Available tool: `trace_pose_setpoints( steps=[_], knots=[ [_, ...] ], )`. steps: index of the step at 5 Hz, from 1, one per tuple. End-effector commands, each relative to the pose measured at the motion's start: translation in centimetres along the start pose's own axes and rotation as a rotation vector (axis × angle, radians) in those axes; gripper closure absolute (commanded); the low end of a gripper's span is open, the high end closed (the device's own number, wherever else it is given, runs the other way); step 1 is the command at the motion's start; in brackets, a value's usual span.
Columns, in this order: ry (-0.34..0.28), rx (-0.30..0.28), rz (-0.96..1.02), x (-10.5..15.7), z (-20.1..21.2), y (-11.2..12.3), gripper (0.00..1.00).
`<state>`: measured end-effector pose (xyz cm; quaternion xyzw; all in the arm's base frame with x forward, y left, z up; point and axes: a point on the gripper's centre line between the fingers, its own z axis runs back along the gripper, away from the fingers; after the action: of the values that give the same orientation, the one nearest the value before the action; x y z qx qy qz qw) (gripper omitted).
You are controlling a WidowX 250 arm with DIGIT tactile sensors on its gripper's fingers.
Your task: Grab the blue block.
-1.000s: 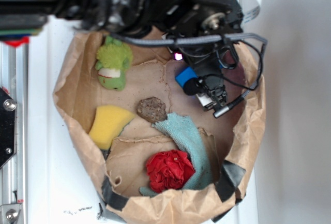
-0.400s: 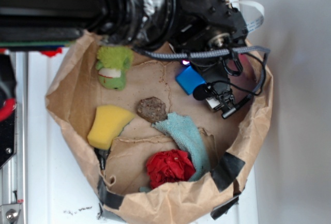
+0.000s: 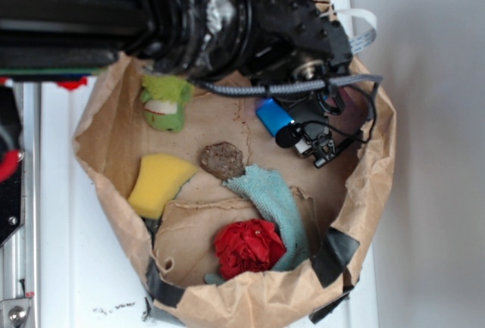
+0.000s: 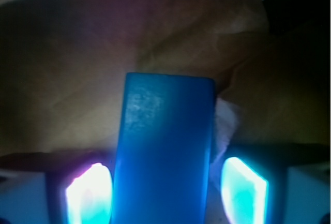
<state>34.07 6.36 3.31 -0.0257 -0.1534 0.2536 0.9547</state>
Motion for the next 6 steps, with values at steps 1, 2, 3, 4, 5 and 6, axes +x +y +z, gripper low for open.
trace_pose_setpoints(
  steps=[1,2,3,4,5,6],
  knots=[
    [-0.073,-0.018,-0.021,1.2,1.9,0.3,1.00],
    [-0.081,-0.022,-0.052,1.0,2.5,0.4,1.00],
    [-0.065,-0.047,-0.122,0.1,4.6,-0.1,1.00],
    [-0.077,-0.075,-0.208,-1.5,8.6,-0.6,1.00],
    [-0.094,-0.095,-0.277,-2.6,11.3,-0.7,1.00],
    [-0.101,-0.082,-0.372,-3.5,13.1,-1.8,1.00]
  ],
)
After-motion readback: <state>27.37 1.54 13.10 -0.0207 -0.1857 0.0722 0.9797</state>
